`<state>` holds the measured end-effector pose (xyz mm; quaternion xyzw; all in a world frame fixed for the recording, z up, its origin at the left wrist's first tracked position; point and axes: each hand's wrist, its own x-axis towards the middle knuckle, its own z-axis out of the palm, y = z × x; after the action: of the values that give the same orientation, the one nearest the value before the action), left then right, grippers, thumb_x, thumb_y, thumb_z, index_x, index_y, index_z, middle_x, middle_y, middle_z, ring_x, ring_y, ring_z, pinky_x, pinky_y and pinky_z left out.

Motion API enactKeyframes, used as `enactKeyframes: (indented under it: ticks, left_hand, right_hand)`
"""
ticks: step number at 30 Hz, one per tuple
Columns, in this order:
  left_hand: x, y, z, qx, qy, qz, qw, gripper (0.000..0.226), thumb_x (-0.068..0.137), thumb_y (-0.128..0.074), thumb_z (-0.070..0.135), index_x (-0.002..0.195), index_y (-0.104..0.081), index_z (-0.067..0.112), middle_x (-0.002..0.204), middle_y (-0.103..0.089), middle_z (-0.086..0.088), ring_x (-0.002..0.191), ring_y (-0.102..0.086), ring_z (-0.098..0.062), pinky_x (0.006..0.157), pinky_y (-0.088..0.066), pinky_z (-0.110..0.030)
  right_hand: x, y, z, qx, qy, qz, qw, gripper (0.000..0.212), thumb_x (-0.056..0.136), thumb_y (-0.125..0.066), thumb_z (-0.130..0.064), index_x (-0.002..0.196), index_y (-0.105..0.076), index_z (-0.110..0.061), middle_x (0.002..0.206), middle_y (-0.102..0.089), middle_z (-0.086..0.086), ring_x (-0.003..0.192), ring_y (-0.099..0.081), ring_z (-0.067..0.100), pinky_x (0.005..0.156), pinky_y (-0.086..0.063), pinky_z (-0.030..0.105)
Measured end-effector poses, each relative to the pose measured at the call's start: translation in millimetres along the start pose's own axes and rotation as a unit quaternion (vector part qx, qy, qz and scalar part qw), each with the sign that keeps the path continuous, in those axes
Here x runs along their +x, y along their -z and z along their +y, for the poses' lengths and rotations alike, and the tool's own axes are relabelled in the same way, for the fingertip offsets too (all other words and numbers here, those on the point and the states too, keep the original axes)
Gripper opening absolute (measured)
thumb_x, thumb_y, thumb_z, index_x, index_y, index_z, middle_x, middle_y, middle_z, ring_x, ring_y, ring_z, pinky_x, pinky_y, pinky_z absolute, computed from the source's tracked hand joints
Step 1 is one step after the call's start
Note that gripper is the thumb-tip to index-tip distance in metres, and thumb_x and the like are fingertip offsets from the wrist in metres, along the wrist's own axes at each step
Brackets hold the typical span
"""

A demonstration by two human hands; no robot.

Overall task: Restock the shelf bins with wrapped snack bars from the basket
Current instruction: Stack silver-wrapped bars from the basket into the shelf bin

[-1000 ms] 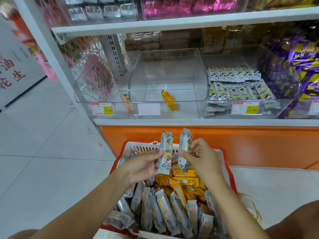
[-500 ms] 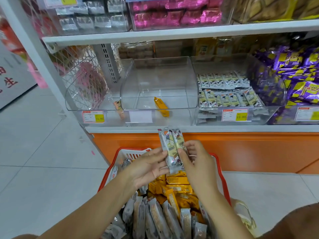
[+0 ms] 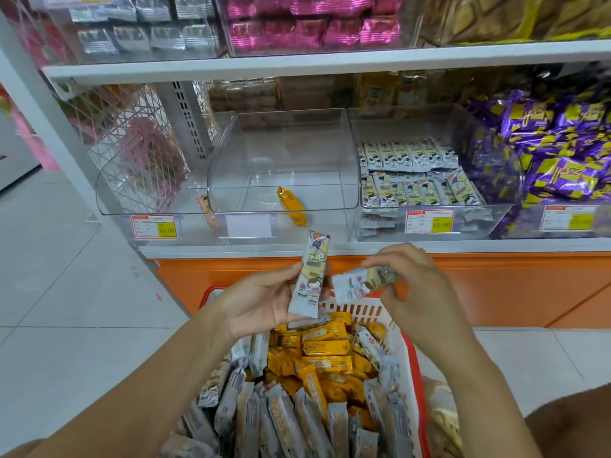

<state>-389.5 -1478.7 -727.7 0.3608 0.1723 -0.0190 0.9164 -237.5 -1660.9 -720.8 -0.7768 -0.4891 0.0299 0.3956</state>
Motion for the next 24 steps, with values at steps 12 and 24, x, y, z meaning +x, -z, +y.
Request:
enactKeyframes:
  ticks: [12,24]
  left_hand:
    - [7.7,-10.6,-9.8,-0.013,0.019,-0.054,0.998,0.045,0.086,-0.064,0.015,0.129,-0.057,0.003,0.129,-0.055,-0.019,0.114,-0.059,-0.03,0.096,-0.049,-0.05]
    - [13.1,-37.4,-5.4,-0.036,-0.069,0.025,0.997,0.043,0.091,-0.043,0.011,0.131,-0.051,0.0,0.126,-0.059,-0.02,0.099,-0.065,-0.024,0.079,-0.058,-0.036]
  right_hand:
    - [1.1,-29.8,0.3,-0.034,0.093,0.059,0.993,0.043,0.072,-0.068,0.015,0.101,-0.068,-0.017,0.104,-0.038,-0.005,0.096,-0.041,0.007,0.07,-0.045,0.017]
    - [0.4,-27.6,-23.7,0.182,-0.065,0.065,0.979,0.019,0.082,-0.071,-0.042,0.087,-0.071,-0.024,0.112,-0.044,-0.016,0.107,-0.053,0.0,0.087,-0.046,0.011]
